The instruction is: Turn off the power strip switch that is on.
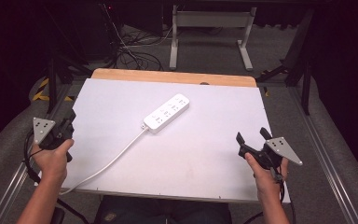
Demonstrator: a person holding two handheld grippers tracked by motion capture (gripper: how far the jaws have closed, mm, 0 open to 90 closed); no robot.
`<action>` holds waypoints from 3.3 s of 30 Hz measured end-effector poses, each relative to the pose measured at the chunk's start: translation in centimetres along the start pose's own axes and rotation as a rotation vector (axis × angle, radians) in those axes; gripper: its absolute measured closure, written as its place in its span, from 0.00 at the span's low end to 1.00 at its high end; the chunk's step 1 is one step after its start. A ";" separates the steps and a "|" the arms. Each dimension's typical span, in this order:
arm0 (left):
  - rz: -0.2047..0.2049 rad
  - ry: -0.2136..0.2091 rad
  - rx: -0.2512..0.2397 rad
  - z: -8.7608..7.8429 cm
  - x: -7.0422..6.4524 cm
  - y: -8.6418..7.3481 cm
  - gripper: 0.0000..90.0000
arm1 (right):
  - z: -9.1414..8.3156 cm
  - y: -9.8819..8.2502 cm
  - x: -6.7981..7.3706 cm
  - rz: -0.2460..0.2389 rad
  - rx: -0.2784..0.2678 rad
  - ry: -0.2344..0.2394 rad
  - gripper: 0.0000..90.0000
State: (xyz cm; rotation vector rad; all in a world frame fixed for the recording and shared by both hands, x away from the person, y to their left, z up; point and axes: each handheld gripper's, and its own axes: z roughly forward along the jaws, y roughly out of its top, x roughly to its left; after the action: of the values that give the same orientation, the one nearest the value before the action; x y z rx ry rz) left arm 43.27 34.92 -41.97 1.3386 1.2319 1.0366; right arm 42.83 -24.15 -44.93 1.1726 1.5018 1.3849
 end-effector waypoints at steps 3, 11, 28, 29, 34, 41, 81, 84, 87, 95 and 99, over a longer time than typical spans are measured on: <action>0.040 -0.045 0.006 0.4 -0.2 0.9 1.00 | 0.0 0.0 0.0 0.003 0.002 0.006 0.13; 0.125 -0.138 0.041 2.2 -1.3 4.3 1.00 | 0.3 0.2 0.3 -0.023 0.005 0.023 0.14; 0.281 -0.301 0.237 7.9 -6.1 8.3 1.00 | 0.3 0.3 0.2 -0.016 0.008 0.022 0.14; 0.288 -0.326 0.255 8.4 -6.8 8.3 1.00 | 0.3 0.3 0.3 -0.018 0.007 0.022 0.14; 0.306 -0.370 0.295 9.8 -8.5 8.2 1.00 | 0.3 0.3 0.3 -0.026 0.009 0.023 0.14; 0.351 -0.377 0.416 12.0 -11.0 7.7 1.00 | 0.3 0.4 0.3 -0.037 0.013 0.025 0.15; 0.464 -0.429 0.805 19.6 -18.0 0.0 1.00 | 0.4 0.4 0.5 -0.034 0.015 0.046 0.15; 0.442 -0.449 0.799 19.5 -18.0 -0.1 1.00 | 0.4 0.4 0.5 -0.032 0.013 0.044 0.15; 0.439 -0.440 0.771 19.2 -18.1 -0.4 1.00 | 0.3 0.4 0.6 -0.036 0.015 0.044 0.15; 0.411 -0.432 0.739 18.8 -17.9 -0.8 1.00 | 0.3 0.4 0.7 -0.038 0.017 0.043 0.15; 0.369 -0.439 0.725 18.7 -17.5 -1.0 1.00 | 0.3 0.4 0.8 -0.036 0.014 0.048 0.16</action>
State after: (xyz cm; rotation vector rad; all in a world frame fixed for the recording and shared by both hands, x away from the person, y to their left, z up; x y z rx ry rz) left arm 59.59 15.35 -44.82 2.2775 1.0730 0.4739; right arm 42.92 -23.32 -44.48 1.1232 1.5615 1.3897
